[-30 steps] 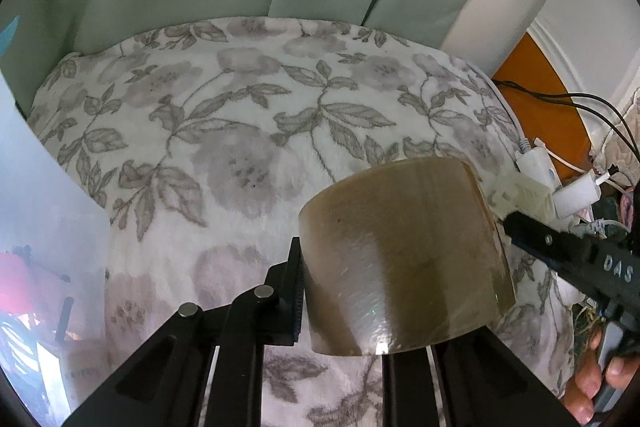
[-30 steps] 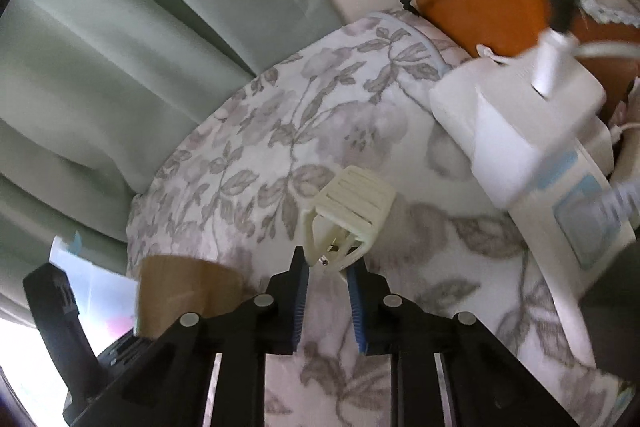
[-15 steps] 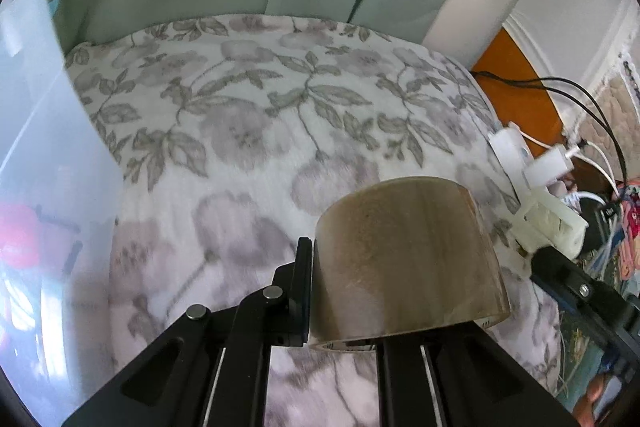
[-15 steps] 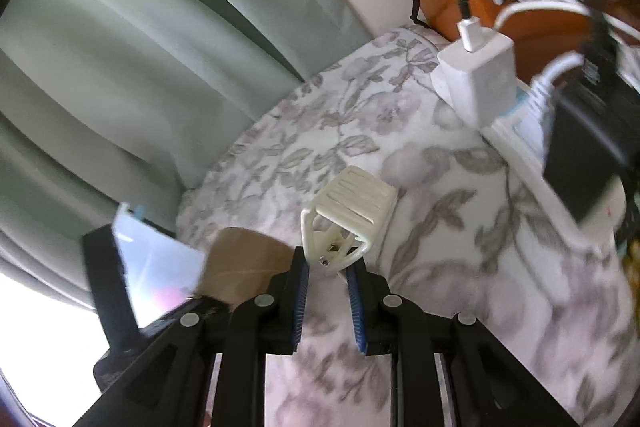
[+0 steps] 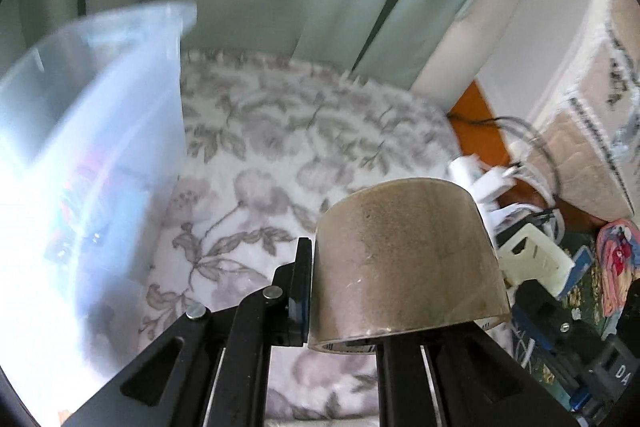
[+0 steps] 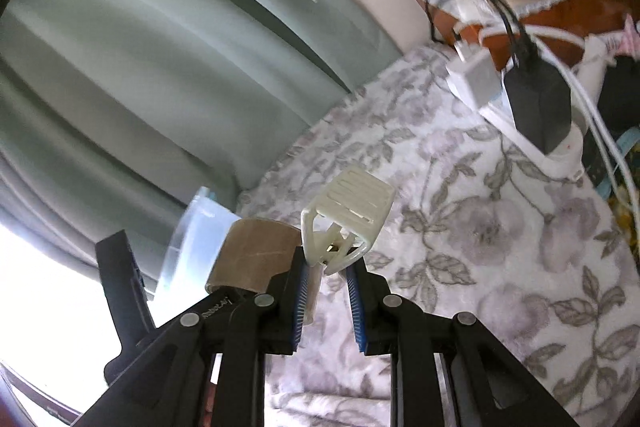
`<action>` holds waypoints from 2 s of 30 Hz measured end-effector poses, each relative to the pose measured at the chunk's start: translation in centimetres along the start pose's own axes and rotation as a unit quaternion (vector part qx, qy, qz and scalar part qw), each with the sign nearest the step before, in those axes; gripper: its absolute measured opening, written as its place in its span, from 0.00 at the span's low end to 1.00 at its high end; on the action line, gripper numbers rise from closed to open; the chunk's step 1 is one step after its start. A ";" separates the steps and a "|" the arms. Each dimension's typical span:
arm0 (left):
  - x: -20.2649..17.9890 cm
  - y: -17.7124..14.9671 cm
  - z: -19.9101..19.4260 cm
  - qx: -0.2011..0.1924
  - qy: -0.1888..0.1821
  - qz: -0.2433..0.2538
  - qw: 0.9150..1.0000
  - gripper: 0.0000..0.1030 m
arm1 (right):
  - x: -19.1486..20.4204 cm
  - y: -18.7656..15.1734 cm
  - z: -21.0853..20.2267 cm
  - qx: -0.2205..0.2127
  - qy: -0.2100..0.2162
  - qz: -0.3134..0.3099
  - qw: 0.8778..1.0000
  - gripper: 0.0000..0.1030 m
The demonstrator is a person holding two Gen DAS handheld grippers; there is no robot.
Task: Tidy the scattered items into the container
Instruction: 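Lift the tape roll and white clip and carry both over the clear box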
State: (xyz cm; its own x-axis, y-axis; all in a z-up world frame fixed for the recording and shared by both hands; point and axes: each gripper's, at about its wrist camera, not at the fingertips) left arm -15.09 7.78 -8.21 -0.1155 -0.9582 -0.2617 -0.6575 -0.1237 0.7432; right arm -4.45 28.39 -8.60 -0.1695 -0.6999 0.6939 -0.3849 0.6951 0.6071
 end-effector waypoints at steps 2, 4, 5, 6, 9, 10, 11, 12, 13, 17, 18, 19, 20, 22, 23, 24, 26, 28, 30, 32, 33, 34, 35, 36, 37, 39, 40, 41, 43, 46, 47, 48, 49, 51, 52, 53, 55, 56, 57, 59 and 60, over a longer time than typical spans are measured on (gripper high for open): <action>-0.2 0.5 -1.7 -0.018 0.000 -0.007 1.000 0.10 | 0.9 0.3 -1.3 -0.012 0.007 -0.007 1.000 0.20; -0.4 1.0 -3.3 -0.037 0.000 -0.014 0.999 0.10 | 1.7 0.7 -2.3 -0.021 0.009 -0.008 1.000 0.20; -0.4 1.2 -4.2 -0.046 0.000 -0.018 0.999 0.10 | 2.1 0.9 -2.8 -0.026 0.011 -0.008 1.000 0.20; -0.5 1.4 -5.0 -0.055 -0.001 -0.021 0.998 0.10 | 2.7 1.2 -3.3 -0.031 0.013 -0.008 0.999 0.20; -0.7 2.1 -7.2 -0.079 -0.005 -0.028 0.996 0.10 | 4.6 1.4 -4.3 -0.040 0.021 -0.021 0.999 0.20; -0.7 2.3 -7.8 -0.085 -0.007 -0.028 0.996 0.10 | 5.1 1.5 -4.5 -0.041 0.023 -0.026 0.999 0.20; -0.7 2.5 -8.4 -0.090 -0.009 -0.027 0.996 0.10 | 5.7 1.5 -4.8 -0.042 0.025 -0.032 0.998 0.20; -0.6 2.6 -8.9 -0.096 -0.010 -0.026 0.995 0.10 | 6.3 1.5 -5.2 -0.043 0.025 -0.039 0.998 0.20; -0.5 2.7 -9.3 -0.101 -0.010 -0.025 0.994 0.10 | 6.7 1.4 -5.5 -0.043 0.025 -0.042 0.998 0.20; 1.0 3.2 -10.9 -0.116 0.000 -0.027 0.993 0.11 | 8.2 1.3 -6.5 -0.046 0.030 -0.048 0.997 0.20; 1.5 3.4 -11.2 -0.115 -0.002 -0.034 0.993 0.11 | 8.5 1.3 -6.7 -0.045 0.032 -0.048 0.997 0.20; 2.0 3.6 -11.4 -0.115 -0.003 -0.041 0.993 0.11 | 8.7 1.2 -6.8 -0.042 0.039 -0.045 0.997 0.20; 2.5 3.7 -11.7 -0.114 -0.005 -0.047 0.992 0.11 | 9.0 1.1 -6.8 -0.039 0.046 -0.041 0.997 0.20; 3.3 3.9 -12.1 -0.115 -0.005 -0.056 0.992 0.11 | 9.7 0.8 -6.8 -0.034 0.049 -0.046 0.997 0.20; 3.7 3.9 -12.3 -0.116 -0.005 -0.060 0.991 0.11 | 10.1 0.6 -6.8 -0.033 0.050 -0.050 0.997 0.20; 4.2 4.0 -12.5 -0.117 -0.005 -0.064 0.991 0.11 | 10.6 0.4 -6.7 -0.031 0.052 -0.053 0.997 0.20; 5.0 4.1 -12.9 -0.118 -0.005 -0.072 0.990 0.11 | 11.4 0.2 -6.5 -0.026 0.057 -0.059 0.996 0.20; 5.9 4.1 -13.1 -0.120 -0.003 -0.083 0.989 0.11 | 12.4 -0.1 -6.5 -0.023 0.061 -0.071 0.995 0.20; 7.2 4.3 -13.4 -0.123 0.000 -0.094 0.988 0.11 | 13.5 -0.3 -6.4 -0.020 0.066 -0.081 0.994 0.20; 8.6 4.4 -13.9 -0.127 0.004 -0.108 0.986 0.11 | 14.5 -0.5 -6.1 -0.018 0.073 -0.090 0.993 0.20; 9.5 4.5 -14.1 -0.129 0.006 -0.117 0.985 0.11 | 15.0 -0.5 -5.9 -0.016 0.078 -0.094 0.992 0.20; 10.1 4.4 -14.4 -0.132 0.007 -0.122 0.984 0.11 | 15.6 -0.6 -5.6 -0.012 0.082 -0.097 0.992 0.20; 11.1 4.5 -14.9 -0.137 0.011 -0.128 0.982 0.11 | 16.1 -0.8 -5.3 -0.008 0.085 -0.098 0.991 0.20; 11.8 4.6 -15.0 -0.139 0.013 -0.132 0.981 0.11 | 16.6 -1.0 -5.0 -0.004 0.088 -0.100 0.991 0.20; 12.6 4.5 -15.3 -0.141 0.015 -0.139 0.980 0.11 | 17.1 -1.3 -4.6 0.000 0.091 -0.104 0.990 0.20; 14.4 4.2 -15.9 -0.144 0.021 -0.155 0.977 0.11 | 18.3 -1.9 -3.9 0.009 0.096 -0.116 0.989 0.20; 15.3 4.0 -16.0 -0.144 0.025 -0.163 0.976 0.11 | 18.9 -2.3 -3.5 0.014 0.100 -0.122 0.987 0.20; 16.1 3.8 -16.0 -0.143 0.032 -0.172 0.974 0.11 | 19.6 -2.8 -3.1 0.021 0.105 -0.130 0.986 0.20; 17.7 3.3 -15.9 -0.139 0.047 -0.191 0.971 0.11 | 20.9 -3.8 -2.2 0.032 0.111 -0.149 0.982 0.20; 20.1 2.5 -15.9 -0.139 0.053 -0.215 0.965 0.11 | 22.3 -5.4 -0.5 0.054 0.113 -0.171 0.977 0.20; 20.6 2.3 -15.9 -0.139 0.055 -0.218 0.964 0.11 | 22.7 -6.0 0.1 0.062 0.112 -0.176 0.976 0.20; 21.3 2.1 -15.8 -0.139 0.058 -0.222 0.963 0.11 | 22.9 -6.5 0.7 0.070 0.111 -0.180 0.975 0.20; 21.8 1.9 -15.7 -0.138 0.060 -0.225 0.963 0.11 | 23.2 -7.1 1.3 0.077 0.109 -0.184 0.974 0.20; 22.8 1.6 -15.5 -0.135 0.062 -0.232 0.961 0.11 | 23.7 -8.1 2.4 0.092 0.106 -0.191 0.972 0.20; 23.4 1.4 -15.3 -0.134 0.064 -0.236 0.960 0.11 | 23.8 -8.5 2.9 0.099 0.104 -0.195 0.970 0.20; 23.7 1.3 -15.1 -0.133 0.064 -0.237 0.960 0.11 | 24.0 -9.0 3.3 0.106 0.101 -0.198 0.969 0.20; 24.2 1.2 -14.9 -0.132 0.063 -0.236 0.961 0.11 | 24.4 -9.6 4.1 0.116 0.097 -0.205 0.967 0.20; 24.3 1.2 -14.8 -0.132 0.063 -0.235 0.961 0.11 | 24.5 -9.8 4.4 0.118 0.096 -0.207 0.966 0.20; 24.4 1.2 -14.7 -0.133 0.063 -0.233 0.961 0.12 | 24.6 -10.0 4.7 0.121 0.095 -0.210 0.966 0.20; 24.4 1.2 -14.7 -0.135 0.065 -0.226 0.962 0.12 | 24.8 -10.4 5.4 0.126 0.093 -0.216 0.964 0.20; 24.4 1.2 -14.7 -0.136 0.066 -0.223 0.963 0.12 | 24.9 -10.5 5.7 0.128 0.092 -0.219 0.963 0.20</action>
State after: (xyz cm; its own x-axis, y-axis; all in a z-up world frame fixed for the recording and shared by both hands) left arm -7.81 -19.57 -4.64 0.2403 -0.8161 -0.5255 -0.3982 -0.5766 0.7134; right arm -9.76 2.71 0.07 0.2148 -0.8595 0.4637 -0.5977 0.2598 0.7585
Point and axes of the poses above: each gripper's, at about its wrist camera, not at the fingertips, and z roughly the way its jaws point, x to its left, y to its top, and after that the axes turned 14 degrees about -x, right-handed
